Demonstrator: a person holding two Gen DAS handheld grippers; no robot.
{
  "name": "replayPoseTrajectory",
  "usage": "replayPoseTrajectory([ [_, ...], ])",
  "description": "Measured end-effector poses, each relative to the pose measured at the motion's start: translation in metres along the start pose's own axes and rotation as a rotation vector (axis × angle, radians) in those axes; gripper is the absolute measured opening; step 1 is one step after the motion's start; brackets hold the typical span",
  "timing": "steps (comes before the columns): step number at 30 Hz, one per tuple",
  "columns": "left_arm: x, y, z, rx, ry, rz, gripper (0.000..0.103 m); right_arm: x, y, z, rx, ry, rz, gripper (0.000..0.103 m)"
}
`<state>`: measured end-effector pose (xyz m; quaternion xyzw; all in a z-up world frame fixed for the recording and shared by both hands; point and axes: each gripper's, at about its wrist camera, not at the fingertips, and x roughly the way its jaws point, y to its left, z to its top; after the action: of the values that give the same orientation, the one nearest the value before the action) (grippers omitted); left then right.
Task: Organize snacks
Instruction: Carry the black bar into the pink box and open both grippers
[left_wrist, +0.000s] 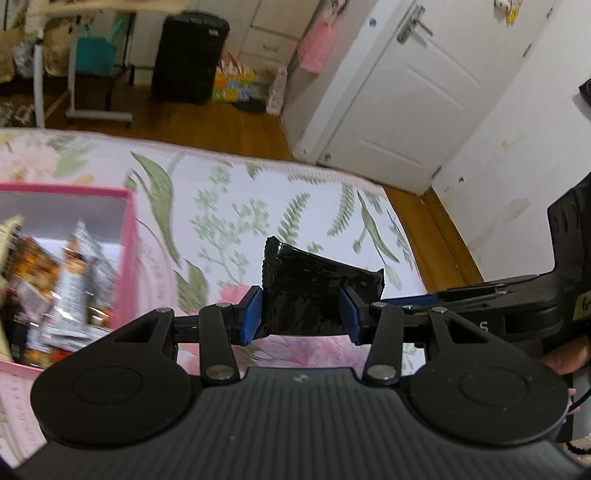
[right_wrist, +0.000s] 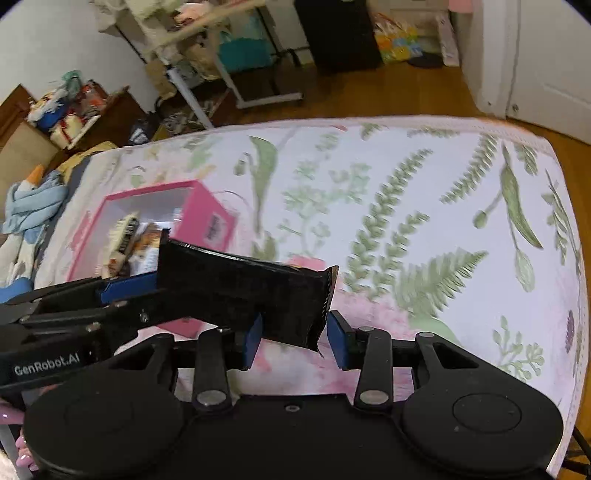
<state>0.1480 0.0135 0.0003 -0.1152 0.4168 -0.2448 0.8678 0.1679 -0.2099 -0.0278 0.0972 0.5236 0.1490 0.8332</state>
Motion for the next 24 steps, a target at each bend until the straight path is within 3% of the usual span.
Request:
replayPoseTrajectory([
  [6, -0.052, 0.031, 0.007, 0.005, -0.086, 0.077, 0.044, 0.004, 0.060, 0.013, -0.061, -0.009, 0.030, 0.045],
  [12, -0.086, 0.089, 0.011, -0.045, -0.122, 0.160, 0.045, 0.041, 0.122, 0.031, -0.153, 0.000, 0.106, 0.045],
  [20, -0.088, 0.171, 0.003, -0.140, -0.090, 0.232, 0.045, 0.097, 0.177, 0.042, -0.166, 0.076, 0.145, 0.045],
  [24, -0.072, 0.181, 0.002, -0.081, -0.113, 0.338, 0.053, 0.122, 0.186, 0.045, -0.144, 0.097, 0.168, 0.044],
])
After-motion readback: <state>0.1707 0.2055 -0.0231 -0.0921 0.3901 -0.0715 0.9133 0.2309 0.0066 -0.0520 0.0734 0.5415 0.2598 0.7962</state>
